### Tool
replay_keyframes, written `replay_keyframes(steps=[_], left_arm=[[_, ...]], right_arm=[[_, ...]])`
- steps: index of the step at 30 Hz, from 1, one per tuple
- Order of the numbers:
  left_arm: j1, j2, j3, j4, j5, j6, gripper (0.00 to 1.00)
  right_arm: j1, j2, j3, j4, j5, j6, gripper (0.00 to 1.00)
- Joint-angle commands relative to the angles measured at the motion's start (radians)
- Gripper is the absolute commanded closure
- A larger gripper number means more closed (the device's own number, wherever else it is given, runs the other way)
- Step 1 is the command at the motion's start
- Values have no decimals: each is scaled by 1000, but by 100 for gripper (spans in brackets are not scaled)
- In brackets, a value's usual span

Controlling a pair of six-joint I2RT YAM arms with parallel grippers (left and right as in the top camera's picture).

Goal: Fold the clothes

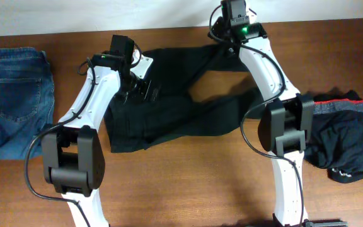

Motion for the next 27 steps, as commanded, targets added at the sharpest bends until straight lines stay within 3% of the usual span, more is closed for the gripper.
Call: replay_keyframes(steps=[1, 6, 8, 12, 15, 18, 20, 22, 25, 27], left_arm=[[3, 3, 12, -12, 5, -9, 1], [3, 3, 12, -19, 5, -9, 1], [3, 3, 12, -22, 5, -9, 1], [3, 3, 12, -23, 5, -9, 1], [2, 3, 12, -23, 5, -9, 1], [2, 3, 12, -23, 5, -9, 1], [2, 3, 12, -23, 5, -9, 1], [2, 3, 12, -23, 5, -9, 1], [2, 3, 12, -23, 5, -9, 1], [2, 3, 12, -23, 5, -9, 1]], right_arm=[[-5, 47, 21, 13, 28, 18, 20], [-12, 94, 21, 59, 4, 32, 24], [-14, 113, 20, 89, -12, 36, 34], [-16, 142, 20, 117, -31, 39, 43], [-17, 159, 20, 134, -34, 39, 59], [-20, 161, 20, 144, -33, 39, 65], [-30, 161, 21, 155, -42, 37, 80], [-43, 159, 32, 154, -75, 20, 89], [-66, 153, 94, 130, -154, -48, 96], [-82, 140, 215, 38, -174, -111, 96]])
